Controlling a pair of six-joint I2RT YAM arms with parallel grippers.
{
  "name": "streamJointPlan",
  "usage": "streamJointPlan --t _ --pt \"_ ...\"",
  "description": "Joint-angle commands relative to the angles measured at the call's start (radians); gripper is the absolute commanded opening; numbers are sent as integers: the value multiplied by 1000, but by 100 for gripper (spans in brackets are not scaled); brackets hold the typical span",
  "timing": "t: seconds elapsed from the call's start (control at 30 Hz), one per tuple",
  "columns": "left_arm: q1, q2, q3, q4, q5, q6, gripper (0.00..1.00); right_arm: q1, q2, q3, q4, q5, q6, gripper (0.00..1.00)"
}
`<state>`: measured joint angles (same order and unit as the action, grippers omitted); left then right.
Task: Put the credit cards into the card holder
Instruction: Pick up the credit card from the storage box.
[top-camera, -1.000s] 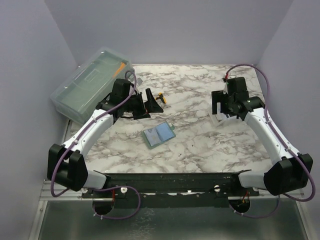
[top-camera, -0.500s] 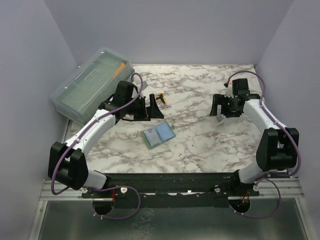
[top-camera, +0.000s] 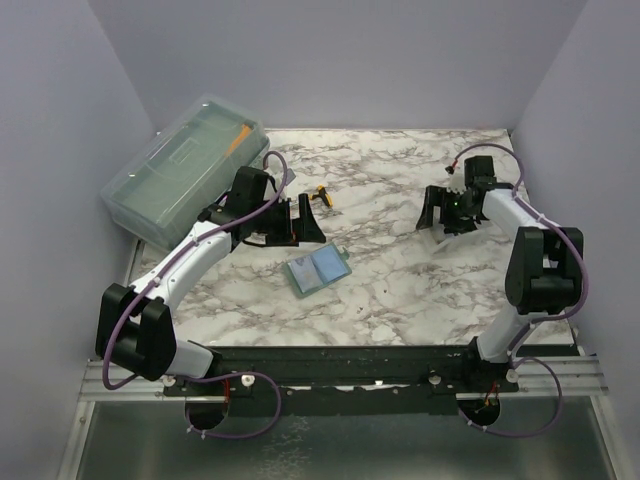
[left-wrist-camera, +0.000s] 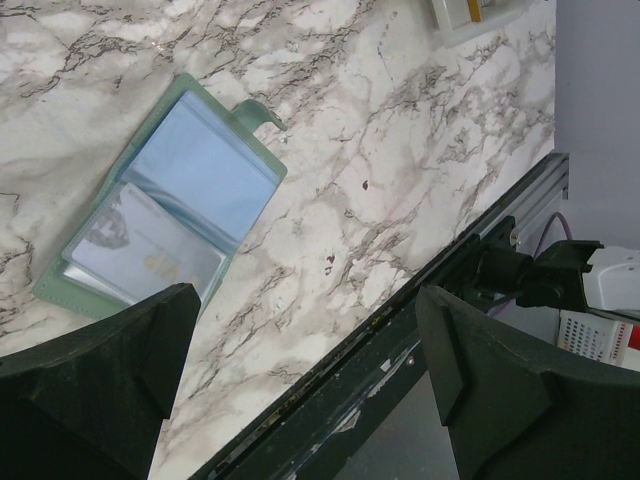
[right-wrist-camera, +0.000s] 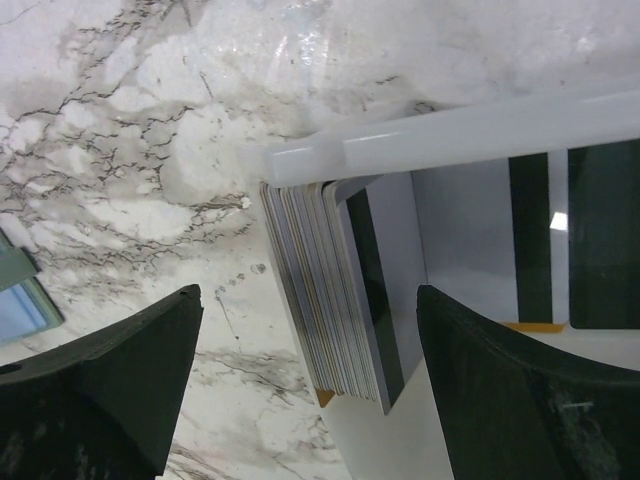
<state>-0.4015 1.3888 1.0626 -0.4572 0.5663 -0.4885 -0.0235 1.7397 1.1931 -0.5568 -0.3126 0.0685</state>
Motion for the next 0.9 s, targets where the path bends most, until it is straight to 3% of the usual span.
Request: streamJointPlan --t 0.0,0.27,0.87 --pt "-2 -25 -13 8 -21 21 99 -3 23 13 40 -86 -5 89" --pt "-2 -19 -15 13 -14 21 99 -3 14 7 32 -140 -18 77" --pt "-2 -13 -23 23 3 15 99 -4 -20 -19 40 -147 -15 35"
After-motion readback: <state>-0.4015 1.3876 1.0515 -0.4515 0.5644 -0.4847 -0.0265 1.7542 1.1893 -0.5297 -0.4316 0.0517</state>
